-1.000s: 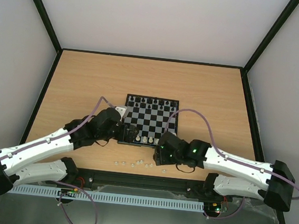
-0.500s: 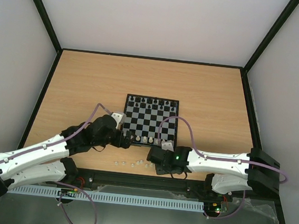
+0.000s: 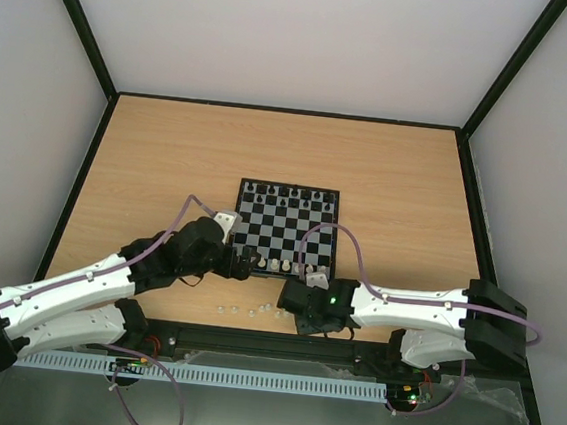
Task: Set up the chess pieces on the board
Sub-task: Pick up the chess piece at the center of the board.
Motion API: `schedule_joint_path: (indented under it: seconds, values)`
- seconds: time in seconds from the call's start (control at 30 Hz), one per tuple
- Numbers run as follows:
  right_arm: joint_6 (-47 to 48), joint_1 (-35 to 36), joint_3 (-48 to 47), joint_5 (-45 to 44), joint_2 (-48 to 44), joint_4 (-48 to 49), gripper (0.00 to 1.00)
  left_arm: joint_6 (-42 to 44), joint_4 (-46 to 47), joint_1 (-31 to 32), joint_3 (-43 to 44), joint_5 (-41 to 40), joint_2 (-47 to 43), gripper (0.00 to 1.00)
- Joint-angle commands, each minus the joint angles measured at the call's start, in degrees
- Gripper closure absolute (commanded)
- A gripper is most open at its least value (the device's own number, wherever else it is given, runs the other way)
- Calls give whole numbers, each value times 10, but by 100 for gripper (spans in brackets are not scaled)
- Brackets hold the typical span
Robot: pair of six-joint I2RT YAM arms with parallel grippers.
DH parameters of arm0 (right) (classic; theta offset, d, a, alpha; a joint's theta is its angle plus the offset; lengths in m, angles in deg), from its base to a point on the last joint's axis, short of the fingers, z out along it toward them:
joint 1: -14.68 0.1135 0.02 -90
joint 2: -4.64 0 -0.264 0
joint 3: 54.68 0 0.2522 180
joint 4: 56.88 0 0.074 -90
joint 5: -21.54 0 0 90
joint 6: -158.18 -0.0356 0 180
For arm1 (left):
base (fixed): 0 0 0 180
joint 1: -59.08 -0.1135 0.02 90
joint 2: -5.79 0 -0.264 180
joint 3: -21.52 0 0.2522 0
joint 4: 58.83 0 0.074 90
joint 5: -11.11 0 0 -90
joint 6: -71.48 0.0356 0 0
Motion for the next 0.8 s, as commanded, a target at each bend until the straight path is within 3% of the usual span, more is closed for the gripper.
schedule_joint_path:
  seconds: [0.0, 0.27, 0.53, 0.77]
  values:
    - [-15, 10, 5, 5, 22, -24, 72, 10, 19, 3, -5, 5, 16, 1]
    - [-16, 10, 7, 1, 34, -21, 81, 12, 23, 3, -4, 6, 25, 1]
    - [-19, 10, 6, -1, 32, -27, 97, 13, 29, 3, -9, 7, 28, 1]
    - [-27, 9, -43, -32, 8, -95, 98, 16, 22, 3, 2, 12, 37, 1]
